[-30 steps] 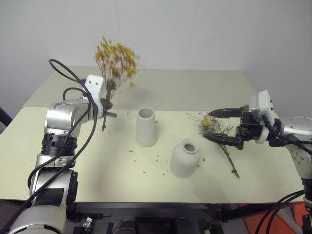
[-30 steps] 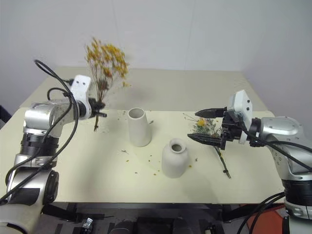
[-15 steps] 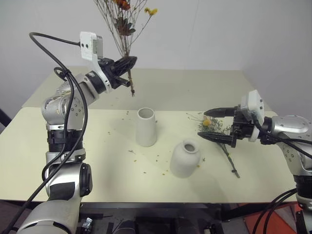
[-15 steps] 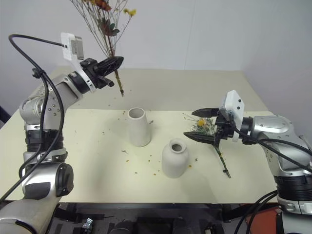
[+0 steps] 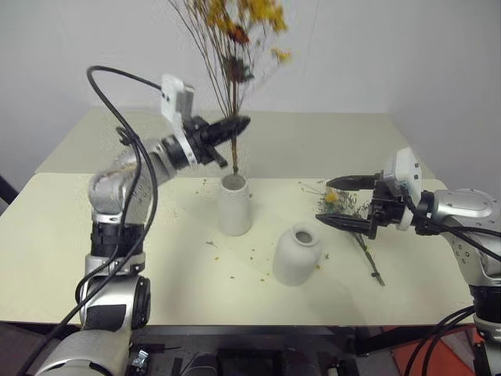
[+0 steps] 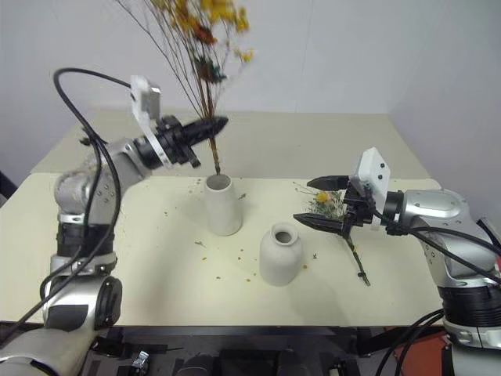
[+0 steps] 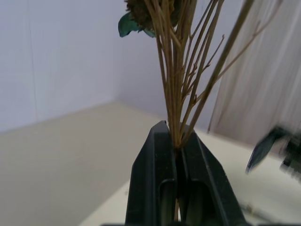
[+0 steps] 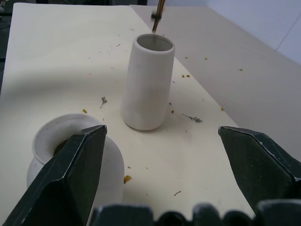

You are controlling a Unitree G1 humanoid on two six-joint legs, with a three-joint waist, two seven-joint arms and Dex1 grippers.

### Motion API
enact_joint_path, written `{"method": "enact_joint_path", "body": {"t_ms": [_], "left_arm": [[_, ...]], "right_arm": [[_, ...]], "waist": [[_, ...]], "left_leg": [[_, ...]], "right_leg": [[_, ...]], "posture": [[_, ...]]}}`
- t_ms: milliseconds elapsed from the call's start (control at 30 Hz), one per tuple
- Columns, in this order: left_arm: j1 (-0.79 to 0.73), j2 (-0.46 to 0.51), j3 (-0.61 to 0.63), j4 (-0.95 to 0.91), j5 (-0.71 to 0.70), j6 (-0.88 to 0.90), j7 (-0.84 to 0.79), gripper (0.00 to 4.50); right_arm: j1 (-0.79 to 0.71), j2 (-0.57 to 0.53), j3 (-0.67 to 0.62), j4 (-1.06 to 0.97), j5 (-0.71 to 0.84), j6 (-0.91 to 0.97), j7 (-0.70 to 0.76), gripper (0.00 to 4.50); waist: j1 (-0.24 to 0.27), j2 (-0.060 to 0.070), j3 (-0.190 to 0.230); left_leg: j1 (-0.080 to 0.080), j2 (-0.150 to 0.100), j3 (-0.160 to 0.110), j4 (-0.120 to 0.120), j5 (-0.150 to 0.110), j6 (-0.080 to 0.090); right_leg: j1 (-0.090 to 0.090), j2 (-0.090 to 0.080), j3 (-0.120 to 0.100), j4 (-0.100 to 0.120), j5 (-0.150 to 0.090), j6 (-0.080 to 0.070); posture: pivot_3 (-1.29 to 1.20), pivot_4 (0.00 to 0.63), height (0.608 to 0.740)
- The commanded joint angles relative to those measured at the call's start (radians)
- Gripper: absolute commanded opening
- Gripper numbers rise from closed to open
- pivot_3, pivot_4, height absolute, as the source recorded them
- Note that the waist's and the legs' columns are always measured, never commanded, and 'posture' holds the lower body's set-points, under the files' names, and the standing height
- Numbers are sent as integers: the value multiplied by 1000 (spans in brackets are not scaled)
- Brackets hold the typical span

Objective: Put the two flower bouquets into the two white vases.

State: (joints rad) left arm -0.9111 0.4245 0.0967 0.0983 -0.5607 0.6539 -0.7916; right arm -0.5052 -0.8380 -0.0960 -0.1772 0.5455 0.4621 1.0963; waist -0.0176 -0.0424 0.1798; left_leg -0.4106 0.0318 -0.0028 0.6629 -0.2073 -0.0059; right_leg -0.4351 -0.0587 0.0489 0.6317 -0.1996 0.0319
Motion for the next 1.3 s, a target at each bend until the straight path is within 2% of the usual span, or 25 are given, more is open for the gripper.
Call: {"method": "enact_joint_path", "body": {"t_ms": [33, 533, 667, 1033, 1300], "left_arm": [[8, 10, -12, -46, 22, -49, -12, 7], [104, -9, -21, -62, 51, -91, 17, 7], [120, 1, -25, -87, 38, -66, 15, 1041], [166, 46, 12, -194, 10, -5, 41, 4470], [288, 144, 90, -365, -46, 120, 103, 4470]], "right_arm": [[-4, -4, -47, -37, 24, -4, -10, 4500], [15, -12, -57, -48, 46, -10, -11, 4500], [17, -10, -60, -46, 45, -12, -8, 4500], [18, -6, -60, -43, 41, -14, -10, 4500], [34, -11, -72, -51, 44, -12, -7, 4500]], "waist": [[1, 0, 0], [1, 0, 0], [2, 0, 0], [1, 0, 0], [1, 0, 0]], "left_leg": [[0, 0, 0, 0, 0, 0], [0, 0, 0, 0, 0, 0], [0, 0, 0, 0, 0, 0], [1, 0, 0, 0, 0, 0], [1, 1, 0, 0, 0, 0]], "right_leg": [[0, 0, 0, 0, 0, 0], [1, 0, 0, 0, 0, 0], [1, 0, 0, 0, 0, 0], [1, 0, 0, 0, 0, 0], [1, 0, 0, 0, 0, 0]], "posture": [[0, 150, 740], [0, 150, 740], [0, 150, 740], [0, 150, 740], [0, 150, 740]]}}
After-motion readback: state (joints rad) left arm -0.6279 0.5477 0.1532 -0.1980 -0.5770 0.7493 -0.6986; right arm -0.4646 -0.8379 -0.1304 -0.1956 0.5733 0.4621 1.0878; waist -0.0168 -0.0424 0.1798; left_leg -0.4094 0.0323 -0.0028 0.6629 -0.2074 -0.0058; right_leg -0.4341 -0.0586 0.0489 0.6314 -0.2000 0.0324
